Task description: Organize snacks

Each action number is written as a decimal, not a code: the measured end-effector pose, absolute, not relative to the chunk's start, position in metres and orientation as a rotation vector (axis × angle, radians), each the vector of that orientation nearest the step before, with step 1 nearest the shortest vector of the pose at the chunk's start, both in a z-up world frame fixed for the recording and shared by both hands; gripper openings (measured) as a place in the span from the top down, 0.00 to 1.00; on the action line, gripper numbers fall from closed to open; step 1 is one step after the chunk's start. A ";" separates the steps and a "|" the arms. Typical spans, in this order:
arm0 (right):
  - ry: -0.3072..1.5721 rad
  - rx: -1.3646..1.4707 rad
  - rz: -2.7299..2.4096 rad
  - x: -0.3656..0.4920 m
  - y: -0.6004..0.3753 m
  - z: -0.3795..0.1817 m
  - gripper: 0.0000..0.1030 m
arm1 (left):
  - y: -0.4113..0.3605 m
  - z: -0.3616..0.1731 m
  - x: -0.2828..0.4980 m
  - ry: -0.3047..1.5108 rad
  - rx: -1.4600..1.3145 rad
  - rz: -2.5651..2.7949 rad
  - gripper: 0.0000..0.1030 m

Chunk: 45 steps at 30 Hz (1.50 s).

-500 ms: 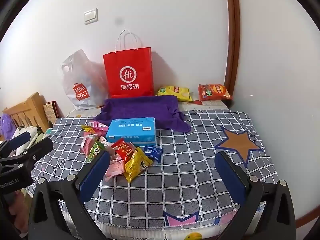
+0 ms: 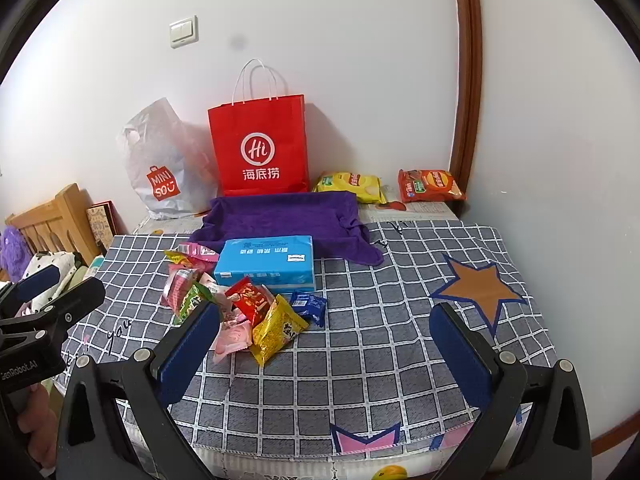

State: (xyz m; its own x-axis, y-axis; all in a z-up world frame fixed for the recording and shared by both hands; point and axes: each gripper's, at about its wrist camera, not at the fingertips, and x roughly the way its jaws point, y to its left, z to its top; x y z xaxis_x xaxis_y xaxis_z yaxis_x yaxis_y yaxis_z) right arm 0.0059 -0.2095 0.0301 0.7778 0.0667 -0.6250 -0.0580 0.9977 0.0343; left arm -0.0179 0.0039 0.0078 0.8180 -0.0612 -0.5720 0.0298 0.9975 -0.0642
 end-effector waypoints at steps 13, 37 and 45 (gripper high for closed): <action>0.674 0.016 0.067 0.007 -0.210 0.030 0.00 | 0.006 0.007 -0.019 0.612 -0.067 -0.058 0.00; 0.684 0.029 0.061 0.004 -0.210 0.032 0.00 | 0.001 0.010 -0.026 0.597 -0.065 -0.075 0.00; 0.697 0.014 0.052 0.003 -0.211 0.032 0.00 | -0.001 0.009 -0.027 0.592 -0.067 -0.076 0.00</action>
